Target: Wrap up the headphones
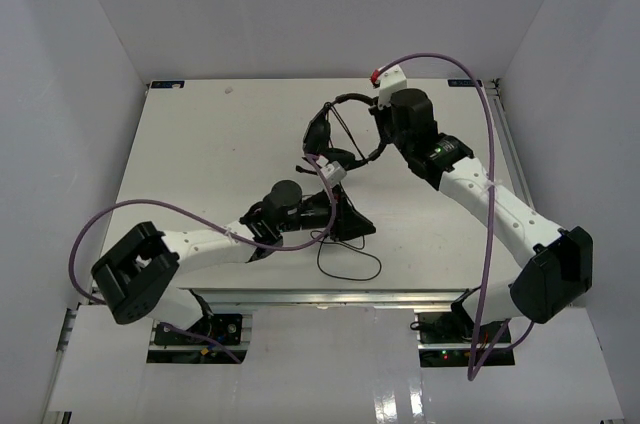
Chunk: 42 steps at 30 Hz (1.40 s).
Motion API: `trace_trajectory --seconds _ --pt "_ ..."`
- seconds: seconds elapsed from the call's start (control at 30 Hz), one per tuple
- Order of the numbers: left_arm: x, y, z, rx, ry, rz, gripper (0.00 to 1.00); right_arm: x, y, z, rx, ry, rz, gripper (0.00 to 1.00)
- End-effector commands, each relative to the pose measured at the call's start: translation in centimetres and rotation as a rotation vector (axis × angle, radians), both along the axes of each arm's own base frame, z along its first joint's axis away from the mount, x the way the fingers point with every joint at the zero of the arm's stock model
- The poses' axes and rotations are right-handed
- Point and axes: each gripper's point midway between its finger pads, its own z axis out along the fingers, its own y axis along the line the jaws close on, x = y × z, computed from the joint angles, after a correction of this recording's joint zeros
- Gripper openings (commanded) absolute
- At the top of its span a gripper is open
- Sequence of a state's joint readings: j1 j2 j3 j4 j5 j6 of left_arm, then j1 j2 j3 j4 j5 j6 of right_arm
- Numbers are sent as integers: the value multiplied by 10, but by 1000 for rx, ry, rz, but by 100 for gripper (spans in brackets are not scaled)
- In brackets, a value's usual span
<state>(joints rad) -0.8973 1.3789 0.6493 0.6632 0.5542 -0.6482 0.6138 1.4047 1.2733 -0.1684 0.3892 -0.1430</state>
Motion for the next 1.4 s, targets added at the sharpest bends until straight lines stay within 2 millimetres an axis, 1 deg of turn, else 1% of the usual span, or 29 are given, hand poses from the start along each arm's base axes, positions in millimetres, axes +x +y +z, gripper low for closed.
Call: trace_trajectory --seconds 0.0,0.17,0.23,0.33,0.43,0.5,0.53,0.63,0.67,0.7,0.73,0.87,1.1,1.27,1.37 --pt "30 -27 -15 75 -206 142 34 -6 3 42 281 30 -2 8" --pt "43 -35 -35 134 -338 238 34 -19 3 51 393 85 39 8" --pt "51 -32 -41 154 -390 291 34 -25 4 56 431 99 65 8" --pt "58 -31 -45 175 -444 321 30 -30 4 59 487 131 92 8" --pt "59 -40 -55 213 -470 310 24 -34 6 58 527 166 114 8" --pt "57 -49 -58 233 -495 291 20 -34 6 58 537 172 117 8" --pt "56 -53 -64 251 -501 283 19 -34 6 58 540 177 120 8" --pt "56 -61 -70 275 -520 277 14 -35 6 61 550 181 125 8" --pt "56 -62 -74 283 -521 273 10 -35 6 63 553 179 127 8" --pt "56 -63 -78 290 -524 269 4 -36 5 65 556 177 128 8" --pt "55 -63 -82 296 -527 265 1 -36 5 68 559 176 131 8" --pt "56 -55 -95 328 -537 280 1 -38 2 79 579 165 138 8" --pt "57 -37 -113 375 -555 305 0 -36 -11 100 655 178 140 8" --pt "58 -29 -124 413 -557 316 0 -44 -12 112 705 198 195 8" --pt "60 -24 -123 417 -566 337 1 -54 -8 115 724 229 274 8"
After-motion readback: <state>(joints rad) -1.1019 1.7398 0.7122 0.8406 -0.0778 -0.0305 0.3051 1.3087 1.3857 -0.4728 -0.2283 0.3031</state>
